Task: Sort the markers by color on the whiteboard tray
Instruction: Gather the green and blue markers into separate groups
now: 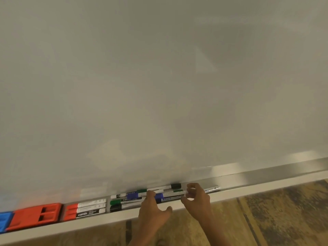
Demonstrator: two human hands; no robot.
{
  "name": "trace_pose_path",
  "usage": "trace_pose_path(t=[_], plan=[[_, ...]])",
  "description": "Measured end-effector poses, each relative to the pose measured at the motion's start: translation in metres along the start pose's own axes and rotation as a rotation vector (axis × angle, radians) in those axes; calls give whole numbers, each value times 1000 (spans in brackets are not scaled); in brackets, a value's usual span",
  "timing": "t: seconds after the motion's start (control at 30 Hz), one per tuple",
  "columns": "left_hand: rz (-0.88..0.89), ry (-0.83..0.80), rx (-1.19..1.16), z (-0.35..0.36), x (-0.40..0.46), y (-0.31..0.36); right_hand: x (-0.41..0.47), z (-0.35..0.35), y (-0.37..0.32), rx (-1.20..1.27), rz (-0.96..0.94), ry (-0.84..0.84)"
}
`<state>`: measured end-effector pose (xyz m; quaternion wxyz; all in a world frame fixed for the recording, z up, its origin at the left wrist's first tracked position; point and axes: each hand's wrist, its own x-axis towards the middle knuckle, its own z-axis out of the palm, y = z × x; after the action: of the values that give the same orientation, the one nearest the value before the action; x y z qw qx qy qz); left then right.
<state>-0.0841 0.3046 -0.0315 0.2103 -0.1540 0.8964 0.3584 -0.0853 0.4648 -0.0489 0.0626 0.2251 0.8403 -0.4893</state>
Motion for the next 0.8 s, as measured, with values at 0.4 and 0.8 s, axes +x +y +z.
trace_pose_path(t=[0.4,0.8], plan=[[296,-189,-27,30,-7,56,33,-61,16,403,161,228],[315,-341,90,55,6,69,50,-85,39,170,218,171]])
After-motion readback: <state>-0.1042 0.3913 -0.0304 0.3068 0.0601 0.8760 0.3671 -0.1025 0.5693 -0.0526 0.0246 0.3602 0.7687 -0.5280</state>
